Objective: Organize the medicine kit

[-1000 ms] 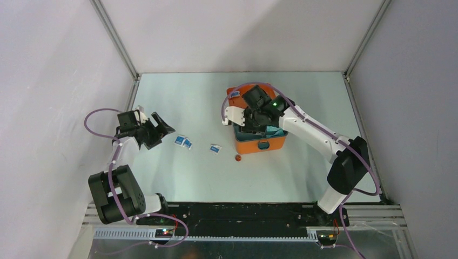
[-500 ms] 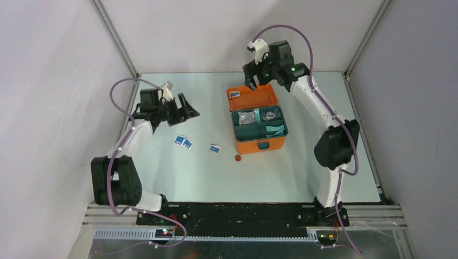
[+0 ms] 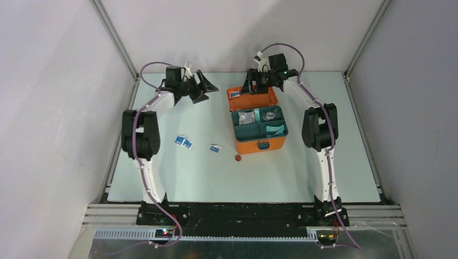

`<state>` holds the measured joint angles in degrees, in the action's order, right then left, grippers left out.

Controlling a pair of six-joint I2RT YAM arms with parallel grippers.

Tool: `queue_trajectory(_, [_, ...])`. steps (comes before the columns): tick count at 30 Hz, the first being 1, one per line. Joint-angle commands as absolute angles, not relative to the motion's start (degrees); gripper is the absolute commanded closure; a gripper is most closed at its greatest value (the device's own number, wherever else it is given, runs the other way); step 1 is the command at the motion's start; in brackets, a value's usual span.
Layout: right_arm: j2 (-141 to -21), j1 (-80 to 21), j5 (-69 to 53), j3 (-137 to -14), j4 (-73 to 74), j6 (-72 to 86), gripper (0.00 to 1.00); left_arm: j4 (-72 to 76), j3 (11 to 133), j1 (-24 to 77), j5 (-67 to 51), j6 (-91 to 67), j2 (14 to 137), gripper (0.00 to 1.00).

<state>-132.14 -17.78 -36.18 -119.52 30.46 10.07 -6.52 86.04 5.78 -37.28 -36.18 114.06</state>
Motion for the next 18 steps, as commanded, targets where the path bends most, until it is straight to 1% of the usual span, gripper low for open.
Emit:
queue_trajectory(1, [-133.82,-17.69,-42.02,-125.14,23.25,16.75,0.22,0.42,92.83,8.13,-41.69,-47.18,121.85,0.15])
queue_trajectory(5, [-137.35,-17.74,-41.86,-127.24,22.24,19.24,0.26,4.15,97.48,9.96,-43.04,-50.76,127.35,0.21])
queue_trajectory(9, [-139.58,-18.07,-39.12,-128.84,23.06,21.86,0.30,7.97,100.26,11.29,-44.87,-55.63,131.11,0.33])
queue_trajectory(13, [-140.75,-18.34,-38.16,-129.01,23.87,24.22,0.32,10.29,99.36,12.01,-45.57,-58.11,131.79,0.37])
queue_trajectory(18, [-141.80,-19.02,-39.15,-129.07,23.59,26.27,0.36,14.38,97.05,12.32,-46.30,-59.85,131.06,0.40])
